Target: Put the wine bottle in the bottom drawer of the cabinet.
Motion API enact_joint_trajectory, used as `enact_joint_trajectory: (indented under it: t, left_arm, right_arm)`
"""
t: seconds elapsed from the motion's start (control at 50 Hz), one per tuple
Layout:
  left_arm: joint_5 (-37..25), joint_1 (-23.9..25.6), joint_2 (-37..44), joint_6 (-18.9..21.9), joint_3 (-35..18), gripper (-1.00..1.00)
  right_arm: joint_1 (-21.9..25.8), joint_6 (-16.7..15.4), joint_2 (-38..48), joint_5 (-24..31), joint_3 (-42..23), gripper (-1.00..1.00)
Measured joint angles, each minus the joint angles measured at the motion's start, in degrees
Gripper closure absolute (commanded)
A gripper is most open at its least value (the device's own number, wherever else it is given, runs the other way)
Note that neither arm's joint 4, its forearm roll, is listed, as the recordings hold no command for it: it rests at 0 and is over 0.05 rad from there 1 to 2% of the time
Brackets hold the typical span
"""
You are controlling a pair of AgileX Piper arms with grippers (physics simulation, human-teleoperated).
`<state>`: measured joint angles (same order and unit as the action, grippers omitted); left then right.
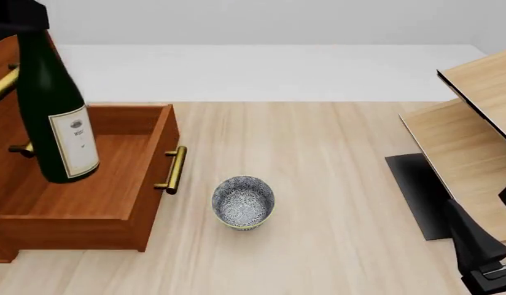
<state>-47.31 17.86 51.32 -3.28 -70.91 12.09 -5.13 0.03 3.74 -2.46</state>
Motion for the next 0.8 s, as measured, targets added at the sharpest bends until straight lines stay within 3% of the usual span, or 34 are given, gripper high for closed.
enact_joint_trajectory:
  t: [0.8]
  left_arm:
    - [-2.1,-1.9,-2.3,-2.0,3.9,1.00]
  right_arm:
    - [0.4,-0.2,0.0,0.1,-0.2,-1.00]
